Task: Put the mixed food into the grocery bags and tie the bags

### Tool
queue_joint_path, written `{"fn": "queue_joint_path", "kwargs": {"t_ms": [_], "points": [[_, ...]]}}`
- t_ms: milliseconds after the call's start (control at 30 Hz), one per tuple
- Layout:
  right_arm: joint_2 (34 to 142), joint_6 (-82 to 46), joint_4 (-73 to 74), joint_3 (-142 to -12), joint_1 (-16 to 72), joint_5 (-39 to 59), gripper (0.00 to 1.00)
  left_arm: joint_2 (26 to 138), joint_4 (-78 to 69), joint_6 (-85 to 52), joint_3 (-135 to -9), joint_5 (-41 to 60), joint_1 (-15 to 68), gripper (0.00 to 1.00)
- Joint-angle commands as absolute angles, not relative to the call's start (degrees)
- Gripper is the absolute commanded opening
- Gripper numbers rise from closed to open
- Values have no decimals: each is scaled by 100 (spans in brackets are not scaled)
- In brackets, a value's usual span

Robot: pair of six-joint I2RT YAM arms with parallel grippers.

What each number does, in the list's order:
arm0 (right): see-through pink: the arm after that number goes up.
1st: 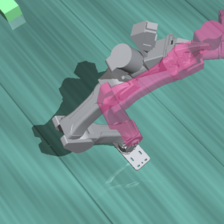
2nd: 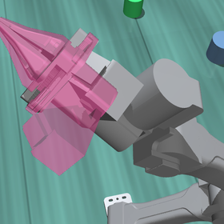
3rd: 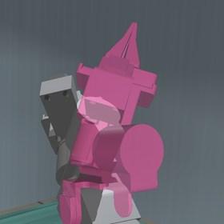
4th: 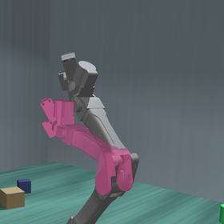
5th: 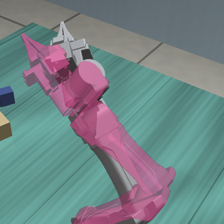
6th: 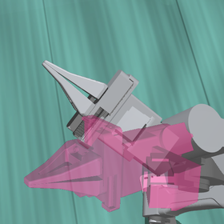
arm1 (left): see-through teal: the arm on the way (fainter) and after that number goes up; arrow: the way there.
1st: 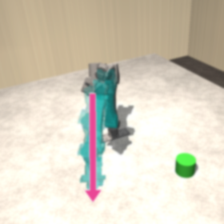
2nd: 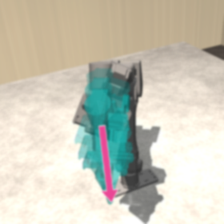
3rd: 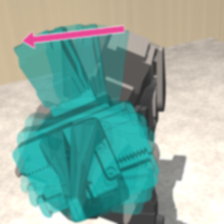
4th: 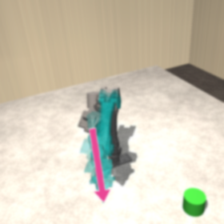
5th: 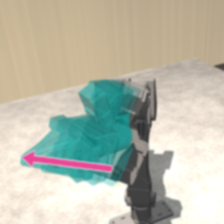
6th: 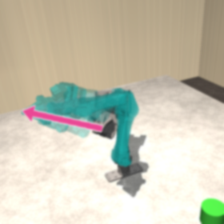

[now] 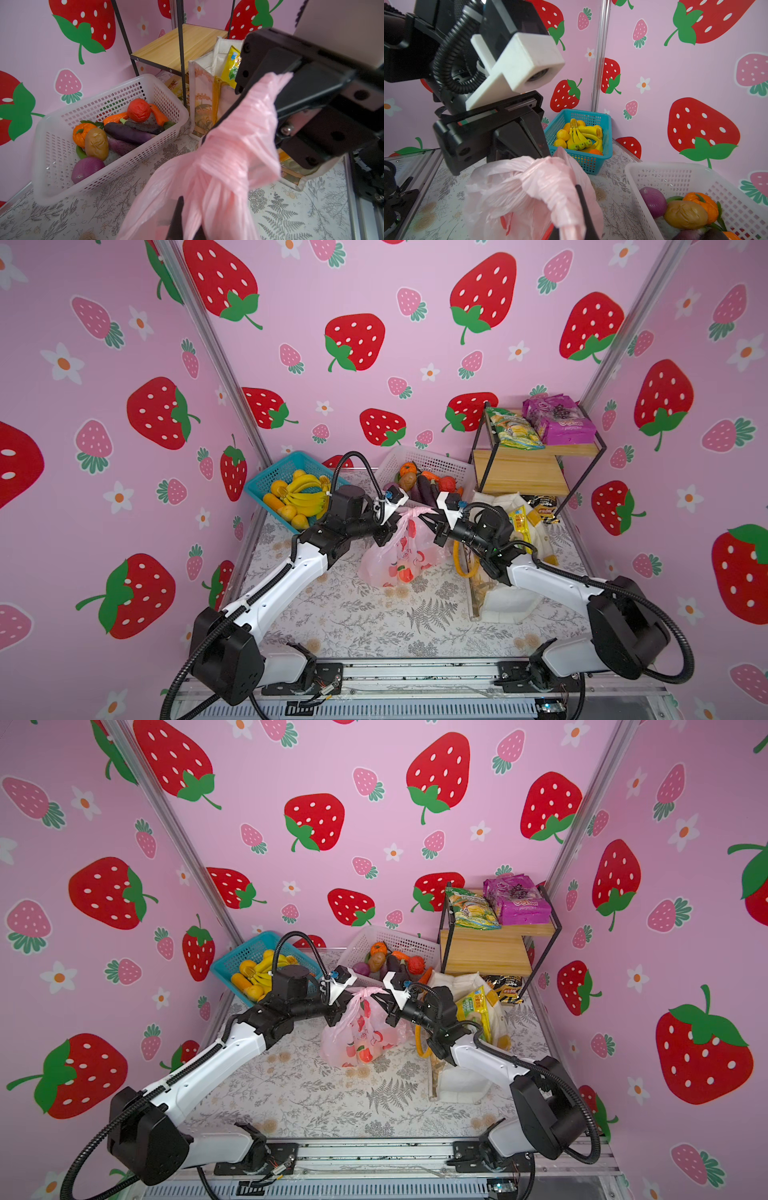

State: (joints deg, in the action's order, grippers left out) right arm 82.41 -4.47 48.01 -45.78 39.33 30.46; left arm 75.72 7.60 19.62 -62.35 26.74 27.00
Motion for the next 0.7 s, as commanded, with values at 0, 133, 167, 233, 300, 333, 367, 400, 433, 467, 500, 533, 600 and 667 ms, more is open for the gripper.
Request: {"fn": "queue_joint_path", "kwargs": {"t_ms": [0,133,167,233,300,333,367,400,433,467,500,533,600,667], "points": [[8069,-320,4776,-4632,3929,2944,0,7431,843,2221,-6312,2420,2670,2],[8089,-291,4747,-4641,3929,2969,0,7324,722,2276,-6251,2366,2664,5],[8096,-288,4738,-4641,3929,2969,0,7298,676,2270,-6221,2371,2663,5],[8098,-264,4703,-4649,3931,2980,0,7245,562,2260,-6170,2424,2665,4],[8095,-228,4645,-4675,3929,2988,0,7225,526,2255,-6144,2426,2658,7],[8097,-196,4600,-4693,3931,2987,0,7216,515,2242,-6136,2390,2658,11],[8097,-183,4576,-4701,3927,2988,0,7208,489,2233,-6116,2340,2663,12],[8100,-166,4555,-4709,3933,2985,0,7207,451,2228,-6096,2300,2662,12],[8097,-164,4553,-4711,3931,2988,0,7207,428,2232,-6082,2278,2659,12],[8112,-167,4553,-4718,3934,3003,0,7216,406,2223,-6074,2251,2663,12],[8110,-175,4553,-4720,3935,3017,0,7224,394,2212,-6069,2216,2663,12],[8117,-185,4561,-4728,3935,3027,0,7233,396,2210,-6073,2206,2661,12],[8130,-215,4578,-4729,3937,3054,0,7250,396,2209,-6073,2291,2663,10],[8139,-241,4588,-4729,3937,3066,0,7268,396,2212,-6066,2320,2663,7]]}}
